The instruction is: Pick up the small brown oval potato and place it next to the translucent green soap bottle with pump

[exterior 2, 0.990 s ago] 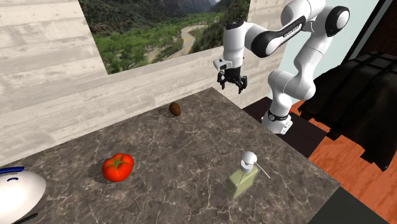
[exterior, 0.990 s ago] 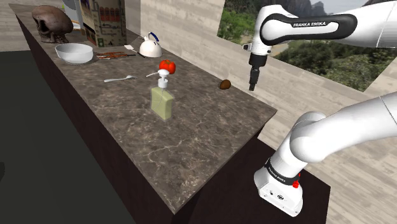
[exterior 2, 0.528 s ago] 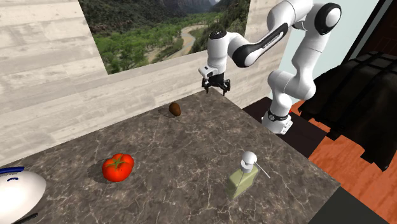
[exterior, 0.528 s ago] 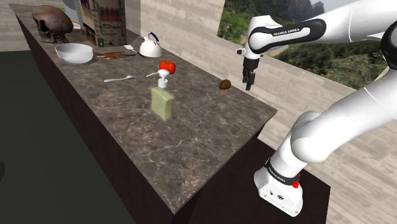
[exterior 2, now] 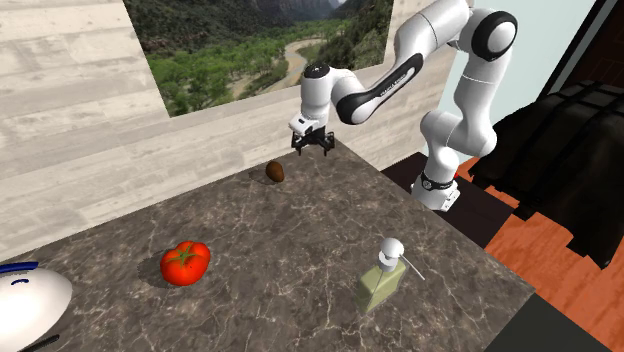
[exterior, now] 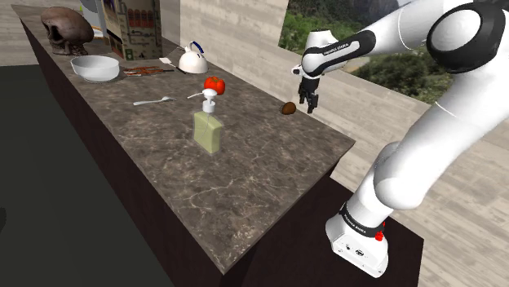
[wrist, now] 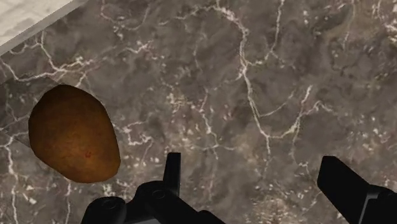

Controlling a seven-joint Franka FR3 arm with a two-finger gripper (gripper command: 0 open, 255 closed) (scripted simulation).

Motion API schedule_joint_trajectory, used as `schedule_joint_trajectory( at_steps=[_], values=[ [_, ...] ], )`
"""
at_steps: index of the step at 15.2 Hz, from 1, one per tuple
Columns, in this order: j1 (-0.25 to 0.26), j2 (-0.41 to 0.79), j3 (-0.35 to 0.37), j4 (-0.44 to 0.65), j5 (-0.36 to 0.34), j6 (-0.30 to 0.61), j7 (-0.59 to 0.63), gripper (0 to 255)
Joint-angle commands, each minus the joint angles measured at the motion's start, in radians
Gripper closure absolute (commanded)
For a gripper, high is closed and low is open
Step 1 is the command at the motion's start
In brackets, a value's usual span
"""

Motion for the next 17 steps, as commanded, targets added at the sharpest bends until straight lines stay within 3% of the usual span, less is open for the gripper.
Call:
schedule_joint_trajectory(
  at_steps=[1, 5, 10, 17],
  values=[
    [0.005, 0.091, -0.019, 0.052, 0.037, 0.056, -0.105, 0],
    [-0.014, 0.255, -0.016, 0.156, 0.126, 0.143, -0.295, 0],
    [-0.076, 0.442, 0.042, 0.308, 0.225, 0.218, -0.506, 0],
    [-0.107, 0.501, 0.059, 0.302, 0.254, 0.282, -0.526, 0]
  ],
)
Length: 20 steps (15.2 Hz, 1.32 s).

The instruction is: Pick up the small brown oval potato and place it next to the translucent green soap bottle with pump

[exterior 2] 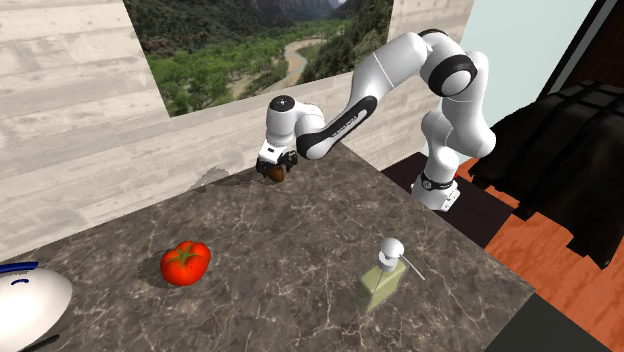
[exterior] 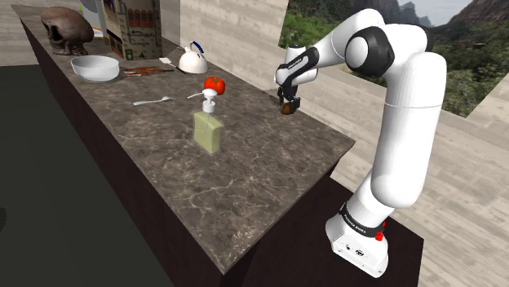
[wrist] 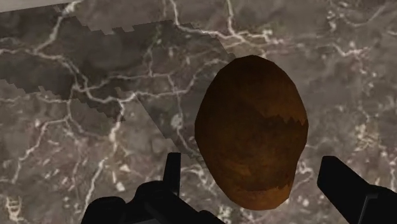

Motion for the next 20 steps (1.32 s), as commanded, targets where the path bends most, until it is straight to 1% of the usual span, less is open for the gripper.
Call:
schedule_joint_trajectory(
  at_steps=[1, 9, 10, 19, 20],
  values=[
    [-0.013, 0.026, 0.007, -0.001, 0.014, 0.027, -0.009, 0],
    [-0.013, 0.026, 0.007, -0.001, 0.014, 0.027, -0.009, 0],
    [-0.013, 0.026, 0.007, -0.001, 0.014, 0.027, -0.009, 255],
    [-0.013, 0.026, 0.007, -0.001, 0.014, 0.027, -0.009, 255],
    [-0.01, 0.018, 0.005, 0.002, 0.01, 0.016, -0.009, 255]
  ],
)
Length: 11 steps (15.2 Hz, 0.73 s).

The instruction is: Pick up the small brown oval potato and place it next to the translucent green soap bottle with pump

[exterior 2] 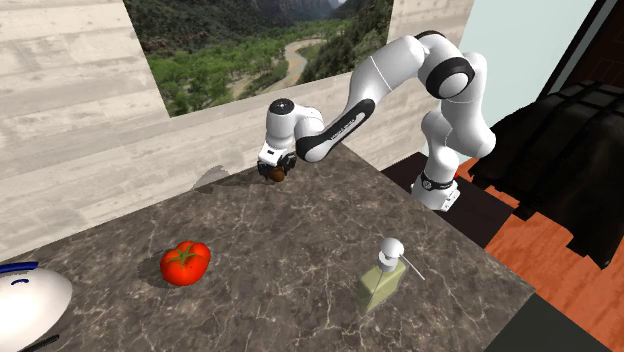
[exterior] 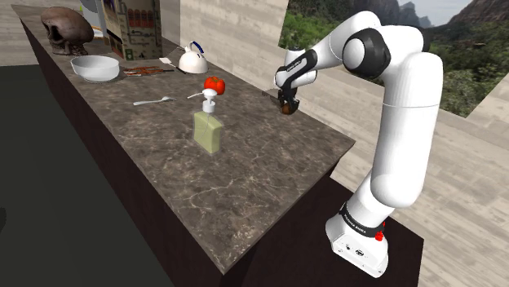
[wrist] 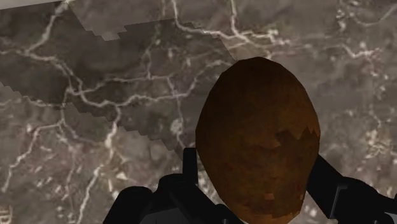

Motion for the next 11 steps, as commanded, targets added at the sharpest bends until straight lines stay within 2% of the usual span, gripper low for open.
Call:
schedule_joint_trajectory(
  at_steps=[1, 11],
  values=[
    [0.003, -0.012, -0.004, 0.005, -0.005, -0.017, 0.0, 255],
    [0.022, -0.086, -0.023, 0.052, -0.037, -0.13, -0.001, 255]
  ],
)
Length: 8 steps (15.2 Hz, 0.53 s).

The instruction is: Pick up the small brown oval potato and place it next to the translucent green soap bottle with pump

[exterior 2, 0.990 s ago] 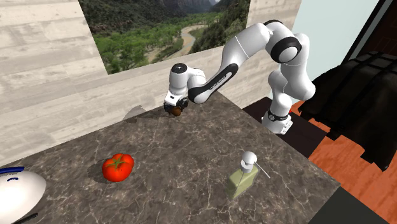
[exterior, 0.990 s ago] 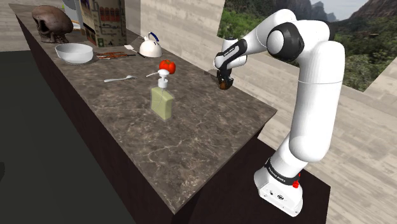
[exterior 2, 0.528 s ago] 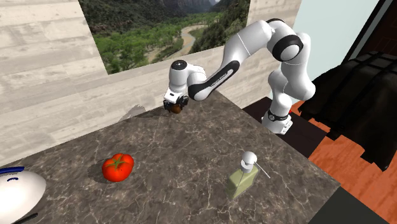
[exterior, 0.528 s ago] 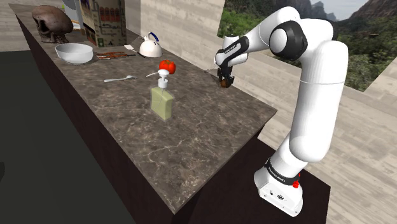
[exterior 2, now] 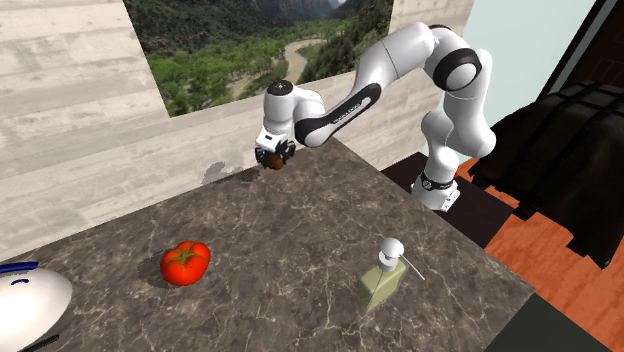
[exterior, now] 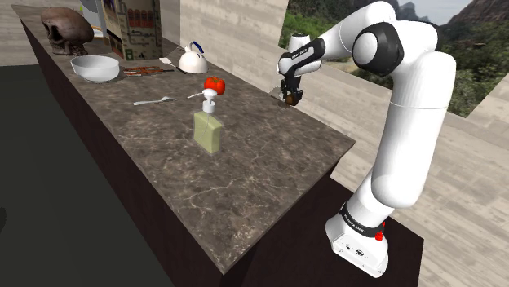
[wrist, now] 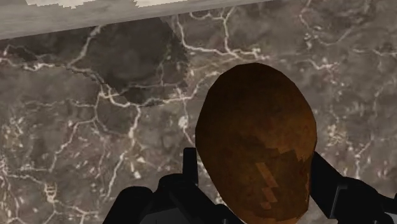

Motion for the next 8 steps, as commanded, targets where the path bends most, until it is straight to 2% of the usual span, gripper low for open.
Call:
schedule_joint_trajectory(
  at_steps=[1, 8],
  values=[
    [0.004, -0.015, -0.003, 0.011, -0.007, -0.024, -0.001, 255],
    [0.012, -0.055, -0.011, 0.058, -0.023, -0.107, -0.005, 255]
  ],
)
